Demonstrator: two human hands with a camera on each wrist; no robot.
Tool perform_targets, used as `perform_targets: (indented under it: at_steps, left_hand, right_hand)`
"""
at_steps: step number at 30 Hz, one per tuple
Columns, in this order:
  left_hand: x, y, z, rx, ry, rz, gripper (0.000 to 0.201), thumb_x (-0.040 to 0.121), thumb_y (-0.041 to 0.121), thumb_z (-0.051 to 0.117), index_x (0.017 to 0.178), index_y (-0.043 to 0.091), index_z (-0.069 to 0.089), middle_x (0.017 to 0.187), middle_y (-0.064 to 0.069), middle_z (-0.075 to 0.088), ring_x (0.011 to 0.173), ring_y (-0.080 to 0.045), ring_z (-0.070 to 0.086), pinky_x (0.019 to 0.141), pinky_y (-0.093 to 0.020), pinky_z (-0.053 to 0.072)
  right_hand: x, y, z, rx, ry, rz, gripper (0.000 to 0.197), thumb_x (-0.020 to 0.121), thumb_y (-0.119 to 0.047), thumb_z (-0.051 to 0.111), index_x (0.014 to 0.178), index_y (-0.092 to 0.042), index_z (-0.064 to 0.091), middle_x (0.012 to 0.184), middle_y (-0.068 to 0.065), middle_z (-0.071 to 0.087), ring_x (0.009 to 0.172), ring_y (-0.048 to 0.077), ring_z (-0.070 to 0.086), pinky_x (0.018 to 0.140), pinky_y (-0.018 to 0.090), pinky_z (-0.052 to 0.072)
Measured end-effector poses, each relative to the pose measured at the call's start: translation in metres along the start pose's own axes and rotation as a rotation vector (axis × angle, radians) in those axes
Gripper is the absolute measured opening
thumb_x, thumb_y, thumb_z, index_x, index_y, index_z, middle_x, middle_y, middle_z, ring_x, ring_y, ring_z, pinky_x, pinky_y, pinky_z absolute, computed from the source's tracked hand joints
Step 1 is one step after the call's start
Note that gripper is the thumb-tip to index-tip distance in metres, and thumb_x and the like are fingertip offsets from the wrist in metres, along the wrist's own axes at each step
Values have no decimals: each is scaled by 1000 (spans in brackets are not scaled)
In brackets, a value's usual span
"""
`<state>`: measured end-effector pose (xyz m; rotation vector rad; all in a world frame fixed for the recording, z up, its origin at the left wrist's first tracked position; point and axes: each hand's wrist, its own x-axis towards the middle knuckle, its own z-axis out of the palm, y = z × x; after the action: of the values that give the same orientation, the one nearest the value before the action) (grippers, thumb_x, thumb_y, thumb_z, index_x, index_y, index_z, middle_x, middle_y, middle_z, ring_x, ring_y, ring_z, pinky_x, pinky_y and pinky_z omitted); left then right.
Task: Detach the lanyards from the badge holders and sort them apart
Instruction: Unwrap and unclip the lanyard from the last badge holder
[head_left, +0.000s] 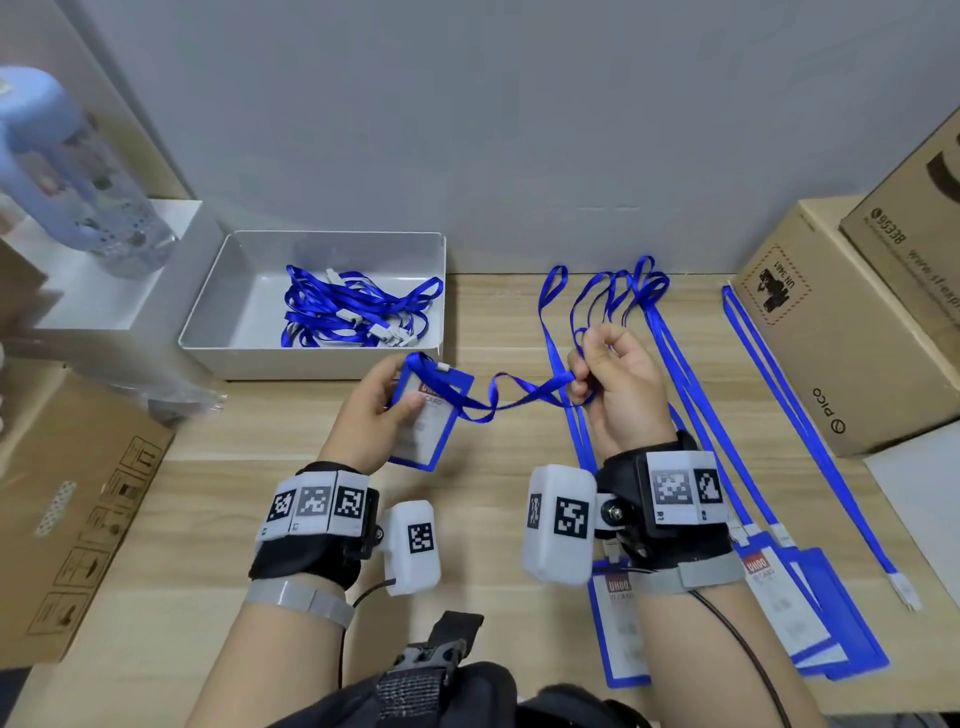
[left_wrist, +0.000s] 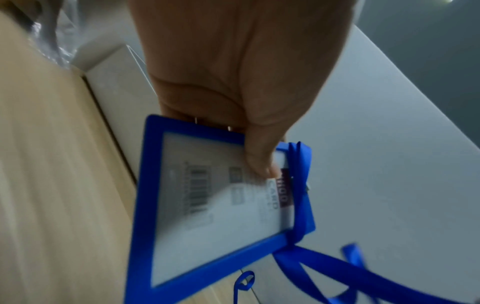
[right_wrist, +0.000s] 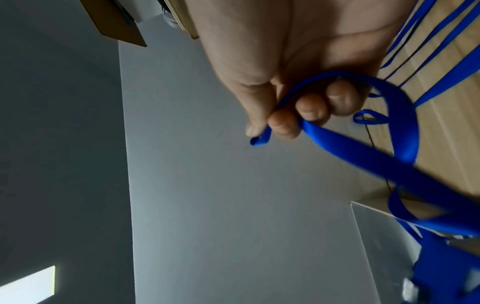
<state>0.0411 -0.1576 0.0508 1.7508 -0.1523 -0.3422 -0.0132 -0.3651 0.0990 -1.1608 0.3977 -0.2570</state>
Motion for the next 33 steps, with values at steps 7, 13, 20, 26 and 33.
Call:
perform_targets:
  at_steps: [7,13,20,26,33]
  left_hand:
    - [-1,14,0,63,-46,108,60,86,-11,49,114,42,42,131,-5,52,120,-19,50,103,-32,39]
    - [-3,29,2,4,-116,161,58,86,-11,50,118,35,42,122,3,55,108,-7,55,92,-20,47]
    - [-8,36,13,20,-229,144,58,85,-10,53,117,38,45,112,11,58,96,0,59,86,-22,50]
    - [-12,34,10,-26,-241,59,66,86,-9,53,125,43,40,111,-5,61,95,-12,64,77,-28,56]
    - [-14,33,7,-59,-256,90,63,85,-12,51,122,39,44,118,2,57,93,-6,62,76,-25,55]
  right_hand:
    - [-2,13,2,-667,-144,20,16,85,-13,60,73,-24,57,81,-4,55,65,-3,49,60,8,37]
    - [-7,13,3,-849,-237,17,20,83,-23,63,103,-21,61,116,-5,50,97,1,42,87,19,29]
    - [-6,16,30,-831,-251,-180,26,73,-24,73,92,-23,56,105,-3,60,97,8,53,86,24,44]
    - [6,18,28,-662,-30,-132,8,86,-20,57,93,-15,55,82,-5,60,79,10,60,68,21,51]
    - [10,19,25,-691,-12,-192,18,84,-20,62,101,-21,56,87,-3,55,75,4,51,63,10,40]
